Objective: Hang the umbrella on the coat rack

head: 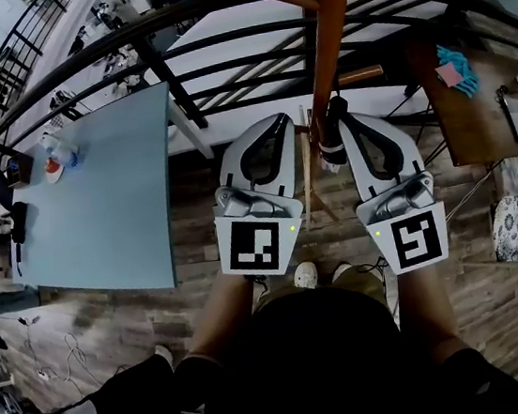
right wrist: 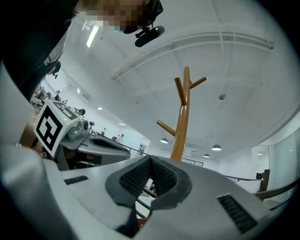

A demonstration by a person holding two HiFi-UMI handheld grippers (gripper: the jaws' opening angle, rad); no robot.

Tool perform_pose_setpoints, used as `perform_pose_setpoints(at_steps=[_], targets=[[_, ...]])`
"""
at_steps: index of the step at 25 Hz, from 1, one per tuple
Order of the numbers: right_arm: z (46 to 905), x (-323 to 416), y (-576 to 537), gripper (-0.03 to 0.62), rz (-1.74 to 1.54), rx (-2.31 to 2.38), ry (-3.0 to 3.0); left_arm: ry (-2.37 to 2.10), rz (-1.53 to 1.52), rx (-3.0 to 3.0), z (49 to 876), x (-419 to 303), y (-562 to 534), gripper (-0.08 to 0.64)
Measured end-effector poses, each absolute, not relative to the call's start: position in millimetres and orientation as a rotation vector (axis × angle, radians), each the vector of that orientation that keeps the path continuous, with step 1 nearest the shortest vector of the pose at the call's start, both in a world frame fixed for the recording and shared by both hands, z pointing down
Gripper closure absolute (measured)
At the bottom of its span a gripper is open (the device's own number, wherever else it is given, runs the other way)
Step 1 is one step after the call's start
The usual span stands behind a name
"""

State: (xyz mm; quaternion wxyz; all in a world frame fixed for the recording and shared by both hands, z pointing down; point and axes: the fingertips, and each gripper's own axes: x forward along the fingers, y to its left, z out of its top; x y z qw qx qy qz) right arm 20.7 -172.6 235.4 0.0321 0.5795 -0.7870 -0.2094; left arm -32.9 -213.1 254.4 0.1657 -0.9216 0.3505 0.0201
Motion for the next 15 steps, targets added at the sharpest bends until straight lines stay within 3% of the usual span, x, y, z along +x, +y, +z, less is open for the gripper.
perform_pose_setpoints(at_steps=[15], targets=[[212.7,30.8,-109.3,0.563,-0.725,1.738,-2.464,0.958,0.050,-2.599,236.7,-6.4,-149.0,0.548]])
